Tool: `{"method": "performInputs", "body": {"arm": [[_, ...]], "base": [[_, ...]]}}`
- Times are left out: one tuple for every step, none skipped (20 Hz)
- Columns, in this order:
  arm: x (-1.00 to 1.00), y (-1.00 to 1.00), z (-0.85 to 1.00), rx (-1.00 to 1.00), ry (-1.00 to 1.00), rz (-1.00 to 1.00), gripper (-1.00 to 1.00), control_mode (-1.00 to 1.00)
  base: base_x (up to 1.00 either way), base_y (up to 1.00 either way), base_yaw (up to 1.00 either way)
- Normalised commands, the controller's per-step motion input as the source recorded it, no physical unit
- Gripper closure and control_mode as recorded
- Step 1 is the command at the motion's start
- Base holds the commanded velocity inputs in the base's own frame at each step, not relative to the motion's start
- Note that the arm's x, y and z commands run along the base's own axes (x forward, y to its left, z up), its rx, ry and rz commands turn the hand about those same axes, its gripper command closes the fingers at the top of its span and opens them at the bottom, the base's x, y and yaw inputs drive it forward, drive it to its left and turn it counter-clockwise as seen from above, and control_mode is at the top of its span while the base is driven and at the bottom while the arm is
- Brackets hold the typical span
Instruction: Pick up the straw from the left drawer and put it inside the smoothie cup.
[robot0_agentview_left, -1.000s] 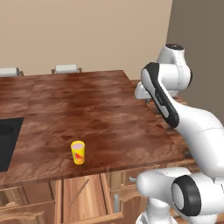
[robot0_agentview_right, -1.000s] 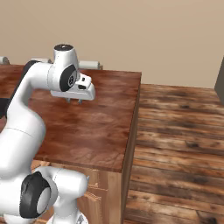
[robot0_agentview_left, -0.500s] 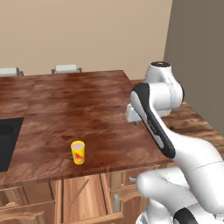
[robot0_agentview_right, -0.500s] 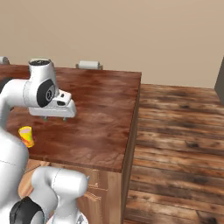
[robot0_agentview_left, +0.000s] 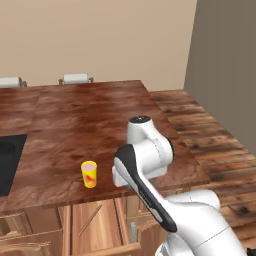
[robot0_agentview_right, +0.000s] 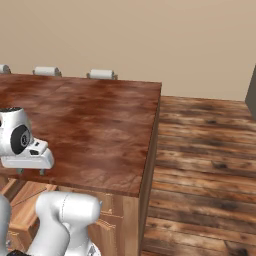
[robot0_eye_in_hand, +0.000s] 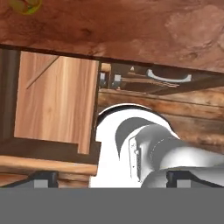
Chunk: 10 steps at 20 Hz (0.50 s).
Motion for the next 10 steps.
{"method": "performInputs", "body": {"arm": [[0.00, 1.00, -0.61, 0.00, 0.01, -0.09, -1.00, -1.00], [0.00, 0.95, -0.57, 0.00, 0.00, -0.11, -1.00, -1.00], [0.00, 0.86, -0.63, 0.00, 0.00, -0.10, -1.00, -1.00], [0.14, 0.95, -0.71, 0.00, 0.04, -0.09, -1.00, -1.00], [0.10, 1.00, -0.64, 0.00, 0.00, -0.10, -1.00, -1.00], [0.09, 0.96, -0.67, 0.00, 0.00, -0.10, -1.00, -1.00], [0.06, 0.88, -0.63, 0.00, 0.00, -0.08, -1.00, -1.00], [0.00, 0.63, -0.61, -0.01, 0.00, -0.07, -1.00, -1.00], [0.00, 0.34, -0.57, -0.02, 0.00, -0.04, -1.00, -1.00], [0.00, 0.20, -0.61, -0.01, 0.00, -0.03, -1.00, -1.00]], "base": [[0.00, 0.00, 0.00], [0.00, 0.00, 0.00], [0.00, 0.00, 0.00], [0.00, 0.00, 0.00], [0.00, 0.00, 0.00], [0.00, 0.00, 0.00], [0.00, 0.00, 0.00], [0.00, 0.00, 0.00], [0.00, 0.00, 0.00], [0.00, 0.00, 0.00]]}}
